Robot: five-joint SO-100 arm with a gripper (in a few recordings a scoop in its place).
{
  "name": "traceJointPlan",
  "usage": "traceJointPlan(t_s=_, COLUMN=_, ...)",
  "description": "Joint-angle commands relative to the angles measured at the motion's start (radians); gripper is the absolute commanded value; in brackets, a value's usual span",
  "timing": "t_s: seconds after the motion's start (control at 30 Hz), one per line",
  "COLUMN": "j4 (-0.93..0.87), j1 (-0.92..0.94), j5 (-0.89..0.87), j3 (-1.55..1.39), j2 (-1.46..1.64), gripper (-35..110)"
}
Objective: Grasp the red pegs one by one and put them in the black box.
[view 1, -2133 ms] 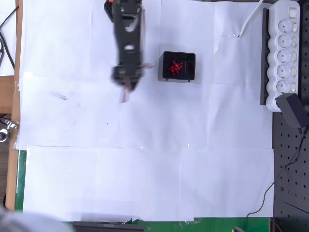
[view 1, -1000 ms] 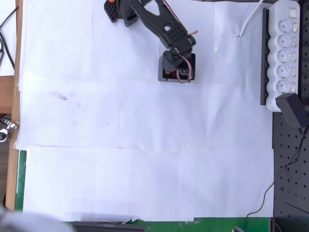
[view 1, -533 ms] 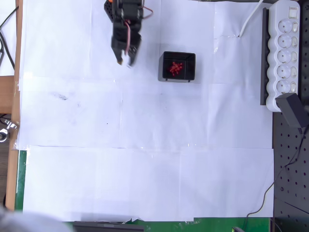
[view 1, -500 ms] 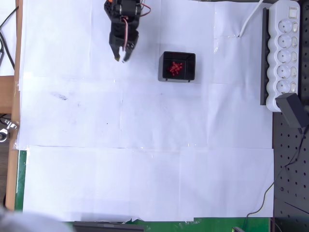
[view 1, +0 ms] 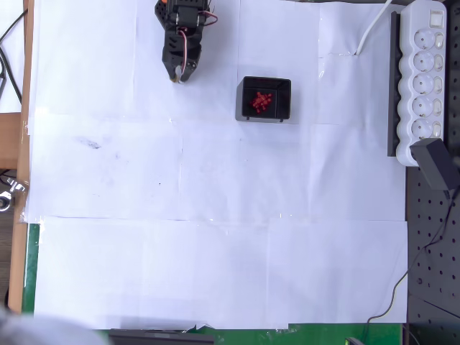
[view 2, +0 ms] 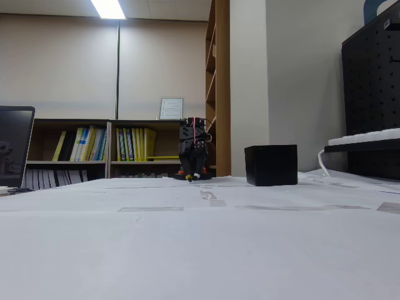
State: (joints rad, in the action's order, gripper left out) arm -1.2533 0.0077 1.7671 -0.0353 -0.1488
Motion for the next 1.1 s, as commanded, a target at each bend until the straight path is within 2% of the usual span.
traceJointPlan(t_s=0.0, j4=-0.075, j1=-0.014, j5=-0.055, j3=0.011, j2=-0.035, gripper=1)
traceJointPlan(t_s=1.07, j4=-0.075, j1=-0.034, j5=-0.057, j3=0.011, j2=-0.035, gripper=1)
